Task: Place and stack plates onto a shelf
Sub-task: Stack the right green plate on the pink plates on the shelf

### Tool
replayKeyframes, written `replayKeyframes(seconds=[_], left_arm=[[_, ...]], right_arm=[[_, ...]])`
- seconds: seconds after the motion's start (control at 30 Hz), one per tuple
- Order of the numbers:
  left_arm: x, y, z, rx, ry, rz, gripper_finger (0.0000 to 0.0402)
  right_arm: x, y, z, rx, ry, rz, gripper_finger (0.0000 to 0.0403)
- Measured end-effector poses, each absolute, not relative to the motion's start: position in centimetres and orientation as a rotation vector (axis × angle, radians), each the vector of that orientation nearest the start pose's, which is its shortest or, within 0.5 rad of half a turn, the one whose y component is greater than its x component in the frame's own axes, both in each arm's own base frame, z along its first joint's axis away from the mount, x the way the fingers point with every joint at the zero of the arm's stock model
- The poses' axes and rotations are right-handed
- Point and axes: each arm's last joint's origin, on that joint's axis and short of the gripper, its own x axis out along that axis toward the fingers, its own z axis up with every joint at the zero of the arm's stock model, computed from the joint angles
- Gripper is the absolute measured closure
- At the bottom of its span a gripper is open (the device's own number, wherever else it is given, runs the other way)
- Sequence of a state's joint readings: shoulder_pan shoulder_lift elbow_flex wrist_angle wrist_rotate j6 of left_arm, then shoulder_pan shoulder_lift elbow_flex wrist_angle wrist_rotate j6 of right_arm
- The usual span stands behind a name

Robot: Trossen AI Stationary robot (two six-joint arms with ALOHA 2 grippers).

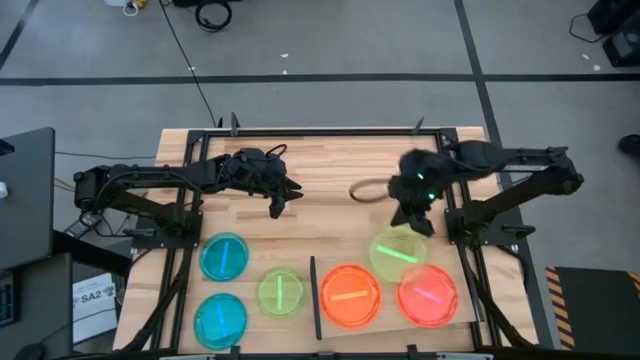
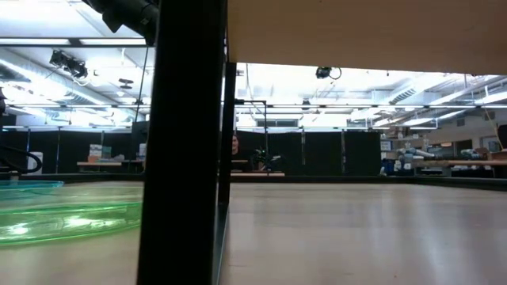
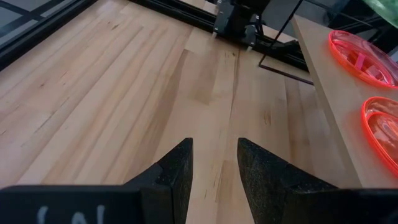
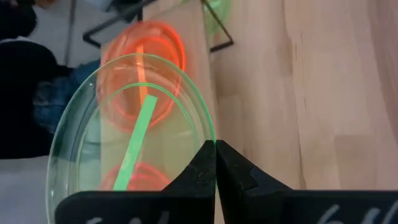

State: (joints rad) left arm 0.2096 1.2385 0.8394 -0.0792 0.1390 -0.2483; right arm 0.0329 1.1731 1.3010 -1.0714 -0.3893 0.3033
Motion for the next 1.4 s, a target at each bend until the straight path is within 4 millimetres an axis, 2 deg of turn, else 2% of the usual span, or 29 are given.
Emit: replayKeyframes(seconds=[0.27,0.5,0.63,0.8,0.93,1.23,1.4], left_arm=[[26.3,5.2,26.9,-0.327,0.461,0.128,0.0269],[26.3,5.2,26.9,-0.328,0.461,0.128,0.0269],[26.3,5.2,26.9,-0.328,0.461,0.128,0.0269],[26.3,5.2,26.9,-0.328,0.461,0.128,0.0269],[26.3,5.2,26.9,-0.327,0.461,0.128,0.0269],[26.3,5.2,26.9,-0.327,0.461,0.128,0.0269],[26.3,5.2,26.9,-0.326,0.461,0.128,0.0269]], right_arm=[[17.6,6.0,37.0,0.381,1.012,0.216,0.0396],[16.2,8.6,37.2,0.358,1.021,0.243,0.0396],[16.0,10.0,36.7,0.364,1.052,0.254,0.0396],[15.4,11.7,35.0,0.366,1.118,0.269,0.0396],[15.1,12.2,33.7,0.316,1.134,0.244,0.0396],[14.9,12.2,31.7,0.276,1.179,0.19,0.0395],[14.9,12.1,31.3,0.268,1.193,0.182,0.0395]])
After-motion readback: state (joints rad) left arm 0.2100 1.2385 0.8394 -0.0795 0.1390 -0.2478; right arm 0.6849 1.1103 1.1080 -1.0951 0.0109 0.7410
